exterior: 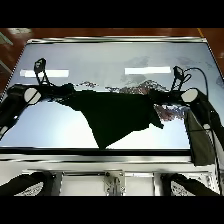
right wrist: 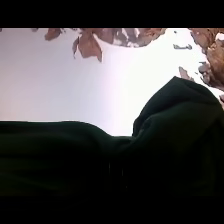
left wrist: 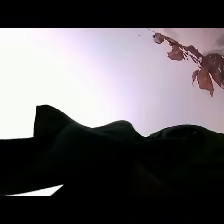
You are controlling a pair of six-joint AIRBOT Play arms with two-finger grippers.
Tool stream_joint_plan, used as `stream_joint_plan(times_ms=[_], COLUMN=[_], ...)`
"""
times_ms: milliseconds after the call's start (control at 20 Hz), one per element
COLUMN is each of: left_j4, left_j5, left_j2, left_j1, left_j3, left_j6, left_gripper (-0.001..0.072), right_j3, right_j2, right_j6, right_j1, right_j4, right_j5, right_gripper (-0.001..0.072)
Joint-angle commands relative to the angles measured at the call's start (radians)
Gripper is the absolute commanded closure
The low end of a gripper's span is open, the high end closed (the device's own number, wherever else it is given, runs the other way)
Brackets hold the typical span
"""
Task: Fold the shirts.
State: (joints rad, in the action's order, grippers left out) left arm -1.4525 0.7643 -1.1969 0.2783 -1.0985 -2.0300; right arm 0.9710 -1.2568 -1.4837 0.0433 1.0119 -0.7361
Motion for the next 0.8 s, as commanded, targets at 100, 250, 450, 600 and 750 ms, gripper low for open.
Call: stream_joint_plan(times_ms=[100,250,450,600,750], left_j4=[0.252,0.354,0.353,0.354,0.480], left_j5=[-0.085,0.003,0.428,0.658,0.536], left_j2=[-0.195,-0.188,-0.127,-0.076,-0.056], left_j1=[-0.043,-0.067,-0.185,-0.206,-0.134], left_j3=[0.008,-0.007,-0.069,0.004,0.220], left_j6=[-0.027,0.005,0.269,0.369,0.369], left_gripper=[0.0535,0.0093,0.0096,0.0095,0.0095], right_j3=[-0.011,0.024,0.151,0.148,0.078], right_j2=[-0.188,-0.135,0.002,0.068,0.064], right_j6=[0.008,0.128,0.214,0.152,0.160], right_j1=[0.000,-0.042,-0.250,-0.458,-0.586], right_j4=[-0.143,-0.138,0.148,0.283,0.168], right_j5=[0.119,0.023,-0.282,-0.413,-0.395], right_gripper=[0.0608,0.0022,0.0023,0.0025,0.0024])
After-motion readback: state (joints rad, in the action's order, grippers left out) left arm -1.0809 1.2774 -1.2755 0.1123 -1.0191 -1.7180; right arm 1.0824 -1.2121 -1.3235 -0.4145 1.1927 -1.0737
